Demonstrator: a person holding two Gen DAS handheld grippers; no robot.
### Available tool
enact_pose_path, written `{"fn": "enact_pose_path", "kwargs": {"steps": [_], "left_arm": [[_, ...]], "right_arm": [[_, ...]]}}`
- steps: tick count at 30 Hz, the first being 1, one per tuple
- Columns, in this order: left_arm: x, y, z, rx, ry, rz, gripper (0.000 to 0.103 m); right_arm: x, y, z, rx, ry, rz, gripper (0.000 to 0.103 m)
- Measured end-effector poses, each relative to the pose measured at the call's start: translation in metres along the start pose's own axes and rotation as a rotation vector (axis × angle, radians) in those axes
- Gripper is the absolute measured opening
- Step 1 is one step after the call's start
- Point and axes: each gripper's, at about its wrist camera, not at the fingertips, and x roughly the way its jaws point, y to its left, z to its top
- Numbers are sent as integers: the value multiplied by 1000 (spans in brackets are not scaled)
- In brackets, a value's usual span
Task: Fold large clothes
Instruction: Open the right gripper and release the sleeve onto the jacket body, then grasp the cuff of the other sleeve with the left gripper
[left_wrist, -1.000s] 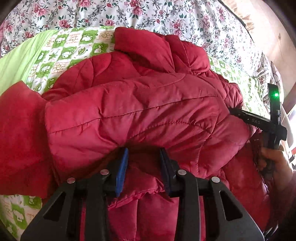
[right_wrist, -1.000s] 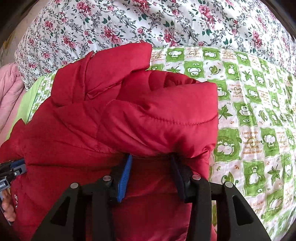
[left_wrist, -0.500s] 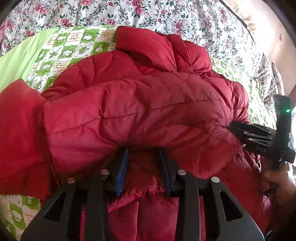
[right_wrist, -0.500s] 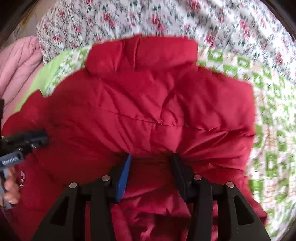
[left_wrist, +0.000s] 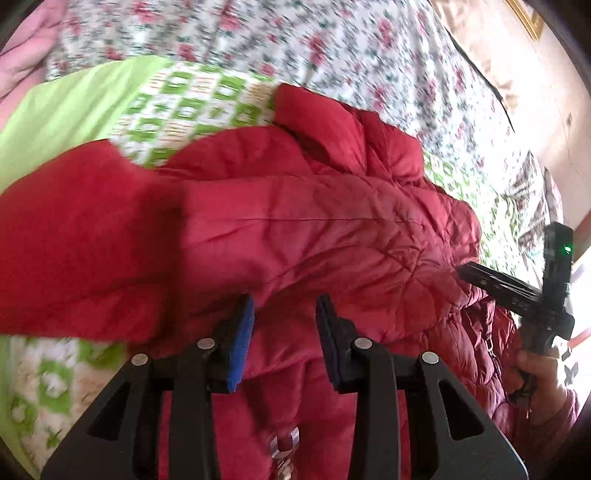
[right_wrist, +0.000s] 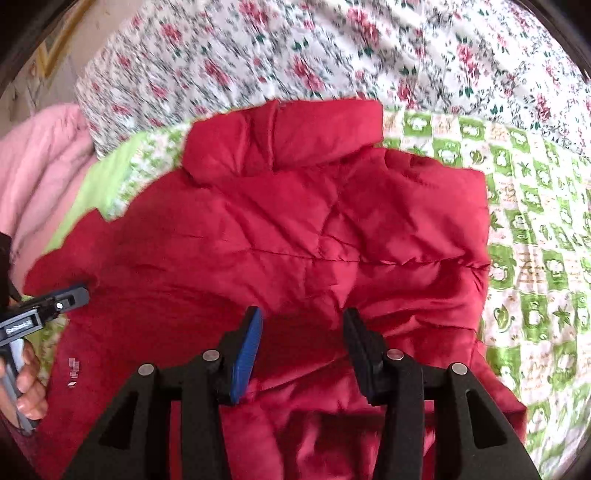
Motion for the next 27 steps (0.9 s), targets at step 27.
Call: {"fn": "enact_pose_path", "kwargs": {"steps": [27], "left_arm": [[-103,209,-70,-616,-223,178,58]], "right_arm": [[-94,22,-68,55,-60,177,54]]}}
